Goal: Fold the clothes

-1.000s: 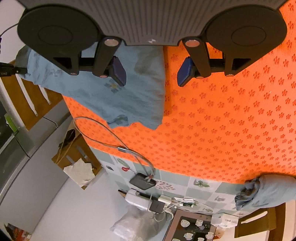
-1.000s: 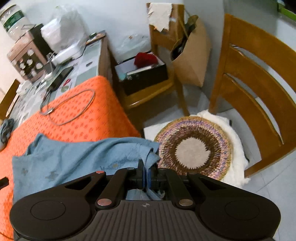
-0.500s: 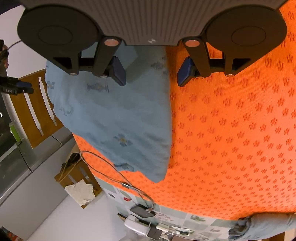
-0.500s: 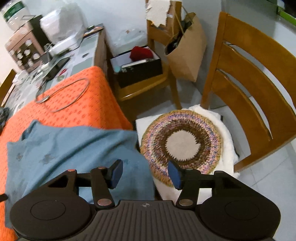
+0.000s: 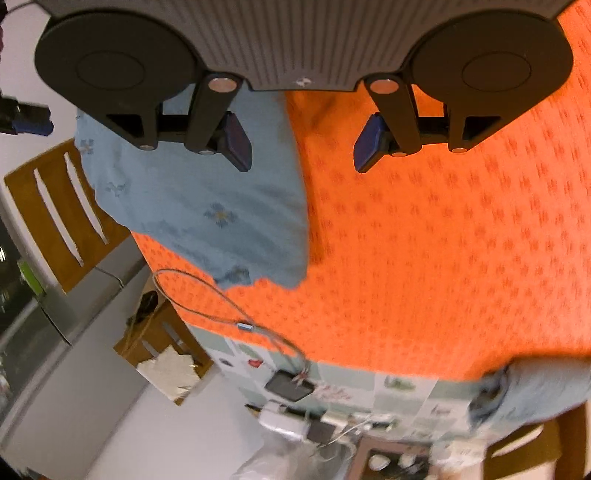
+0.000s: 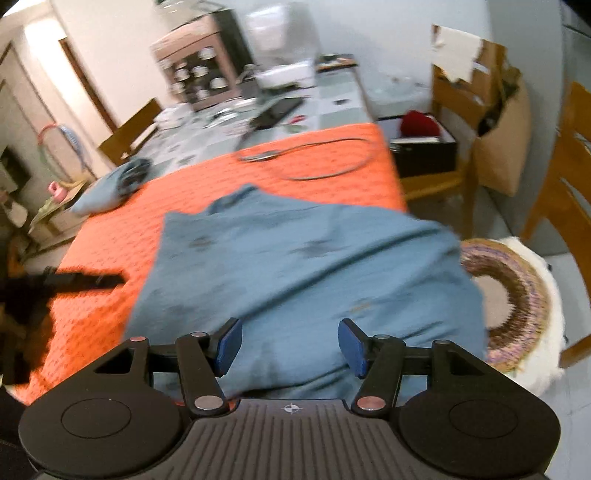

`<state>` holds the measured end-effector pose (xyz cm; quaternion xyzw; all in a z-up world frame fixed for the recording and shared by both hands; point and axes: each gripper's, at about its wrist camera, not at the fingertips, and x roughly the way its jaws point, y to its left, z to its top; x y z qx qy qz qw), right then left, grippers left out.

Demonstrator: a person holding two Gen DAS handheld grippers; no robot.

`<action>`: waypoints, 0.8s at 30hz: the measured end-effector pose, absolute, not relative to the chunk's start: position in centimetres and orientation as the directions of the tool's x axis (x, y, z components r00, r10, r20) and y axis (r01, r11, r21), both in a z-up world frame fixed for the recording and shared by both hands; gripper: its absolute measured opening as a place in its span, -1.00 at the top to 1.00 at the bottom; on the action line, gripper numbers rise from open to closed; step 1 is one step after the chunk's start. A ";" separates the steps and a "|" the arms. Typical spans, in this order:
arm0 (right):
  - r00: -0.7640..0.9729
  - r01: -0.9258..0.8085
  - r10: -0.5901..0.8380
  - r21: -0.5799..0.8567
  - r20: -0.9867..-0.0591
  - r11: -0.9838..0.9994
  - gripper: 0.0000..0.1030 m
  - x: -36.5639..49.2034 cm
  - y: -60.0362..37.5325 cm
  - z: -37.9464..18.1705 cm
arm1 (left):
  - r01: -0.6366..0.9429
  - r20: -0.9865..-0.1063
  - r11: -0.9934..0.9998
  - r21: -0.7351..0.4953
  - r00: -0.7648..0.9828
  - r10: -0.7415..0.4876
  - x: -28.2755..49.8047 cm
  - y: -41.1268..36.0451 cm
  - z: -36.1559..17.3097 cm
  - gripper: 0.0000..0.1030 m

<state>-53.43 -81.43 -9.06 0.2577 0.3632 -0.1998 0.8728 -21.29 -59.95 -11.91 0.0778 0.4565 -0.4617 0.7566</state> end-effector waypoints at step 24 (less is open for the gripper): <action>0.524 0.701 -0.408 0.106 -0.748 0.705 -0.15 -40.0 -61.2 -14.2 | 0.927 -0.754 0.210 -0.311 -0.105 -0.648 -12.8 -68.2 -13.7 -0.31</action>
